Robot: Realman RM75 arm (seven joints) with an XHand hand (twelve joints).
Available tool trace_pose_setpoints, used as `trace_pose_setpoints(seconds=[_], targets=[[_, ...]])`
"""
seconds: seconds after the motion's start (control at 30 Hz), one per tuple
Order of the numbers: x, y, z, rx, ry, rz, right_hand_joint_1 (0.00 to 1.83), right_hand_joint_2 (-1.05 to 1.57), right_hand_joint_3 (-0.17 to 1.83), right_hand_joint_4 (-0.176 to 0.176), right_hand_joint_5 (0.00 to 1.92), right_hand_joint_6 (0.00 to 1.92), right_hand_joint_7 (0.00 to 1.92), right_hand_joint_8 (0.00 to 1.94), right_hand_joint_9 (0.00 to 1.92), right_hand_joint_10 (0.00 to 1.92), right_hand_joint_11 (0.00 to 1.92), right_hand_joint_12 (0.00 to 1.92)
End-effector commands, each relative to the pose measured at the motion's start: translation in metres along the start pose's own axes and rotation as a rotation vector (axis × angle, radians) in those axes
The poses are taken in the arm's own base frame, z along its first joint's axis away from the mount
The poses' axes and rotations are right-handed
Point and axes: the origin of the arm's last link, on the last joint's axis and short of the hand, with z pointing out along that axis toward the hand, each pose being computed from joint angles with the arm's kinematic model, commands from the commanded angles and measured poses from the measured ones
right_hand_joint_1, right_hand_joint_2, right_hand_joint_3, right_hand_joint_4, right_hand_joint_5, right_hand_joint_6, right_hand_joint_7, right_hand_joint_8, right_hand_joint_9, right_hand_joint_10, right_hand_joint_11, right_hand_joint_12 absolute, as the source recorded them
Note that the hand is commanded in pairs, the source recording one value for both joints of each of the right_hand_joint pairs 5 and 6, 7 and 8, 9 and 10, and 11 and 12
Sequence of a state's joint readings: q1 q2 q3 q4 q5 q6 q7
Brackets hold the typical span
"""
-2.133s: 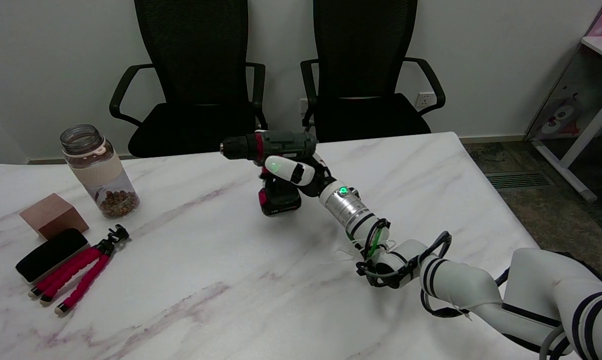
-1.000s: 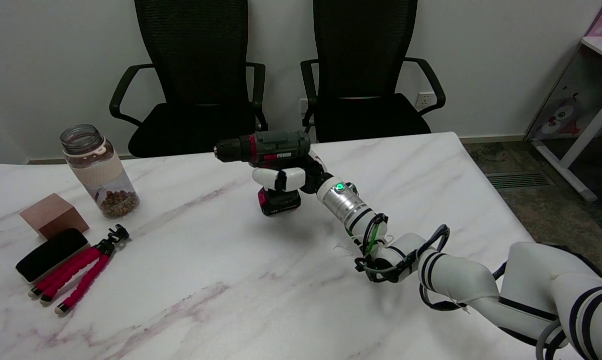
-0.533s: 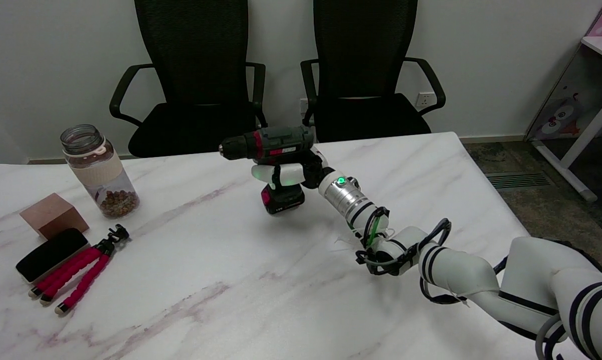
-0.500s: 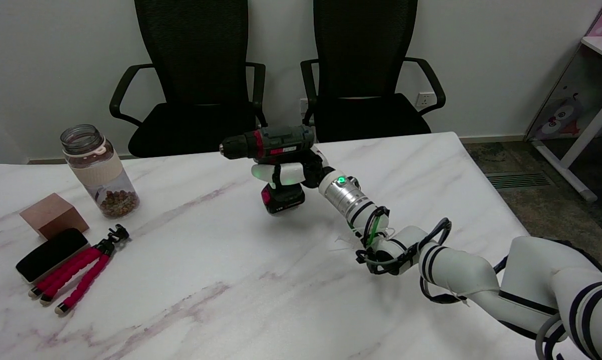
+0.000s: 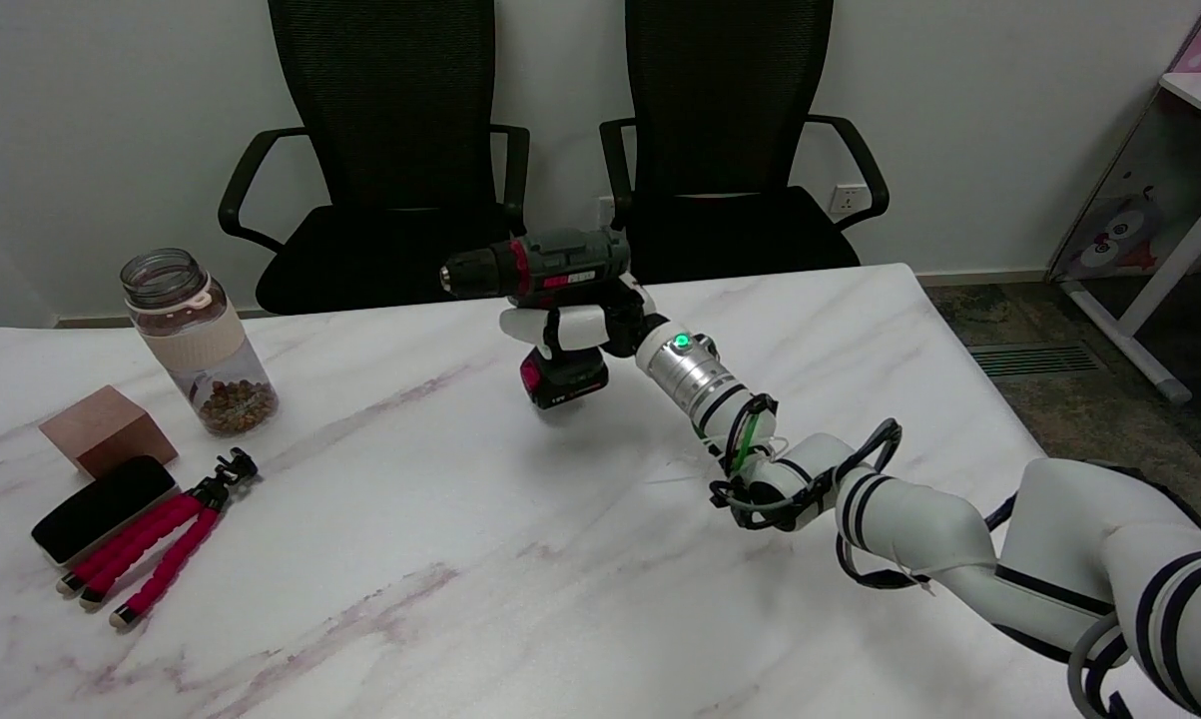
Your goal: Pick up the power screwdriver.
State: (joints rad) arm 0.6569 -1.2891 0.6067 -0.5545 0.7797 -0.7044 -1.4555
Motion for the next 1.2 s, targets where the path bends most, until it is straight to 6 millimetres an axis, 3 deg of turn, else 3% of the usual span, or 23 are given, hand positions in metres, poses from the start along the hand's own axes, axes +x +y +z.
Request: trace_pose_setpoints(seconds=[0.03,0.2,0.33,0.4,0.47,0.63,0.73,0.83,0.97,1.0,1.03,1.2], targets=[[0.006,-0.019,0.010,0.042,0.002,0.007,1.02,1.37,0.90,0.176,1.92,1.92,1.92,1.92,1.84,1.84,1.79,1.79],[0.009,-0.026,0.011,0.061,0.009,0.013,0.99,1.30,0.89,0.176,1.86,1.86,1.86,1.86,1.86,1.86,1.81,1.81],[0.010,-0.030,0.013,0.070,0.011,0.014,0.96,1.05,0.97,0.176,1.89,1.89,1.89,1.89,1.87,1.87,1.85,1.85],[0.011,-0.033,0.015,0.077,0.012,0.014,0.87,0.61,1.10,0.176,1.92,1.92,1.92,1.92,1.88,1.88,1.88,1.88],[0.013,-0.035,0.016,0.079,0.017,0.022,0.84,0.29,1.02,0.176,1.92,1.92,1.92,1.92,1.88,1.88,1.90,1.90],[0.014,-0.039,0.017,0.081,0.023,0.040,0.81,0.05,1.00,0.176,1.92,1.92,1.92,1.92,1.90,1.90,1.92,1.92],[0.015,-0.042,0.020,0.086,0.026,0.038,0.79,0.01,0.89,0.176,1.87,1.87,1.87,1.87,1.90,1.90,1.92,1.92],[0.016,-0.045,0.022,0.090,0.025,0.033,0.75,-0.01,0.45,0.176,1.73,1.73,1.73,1.73,1.91,1.91,1.92,1.92],[0.016,-0.047,0.024,0.085,0.025,0.032,0.72,-0.09,0.13,0.176,1.66,1.66,1.66,1.66,1.91,1.91,1.92,1.92],[0.016,-0.048,0.025,0.085,0.025,0.032,0.72,-0.09,0.09,0.079,1.63,1.63,1.63,1.63,1.91,1.91,1.92,1.92],[0.016,-0.048,0.026,0.085,0.024,0.031,0.72,-0.10,0.07,0.026,1.60,1.60,1.60,1.60,1.91,1.91,1.92,1.92],[0.014,-0.053,0.029,0.094,0.018,0.033,0.71,-0.09,0.05,0.026,1.48,1.48,1.48,1.48,1.91,1.91,1.92,1.92]])
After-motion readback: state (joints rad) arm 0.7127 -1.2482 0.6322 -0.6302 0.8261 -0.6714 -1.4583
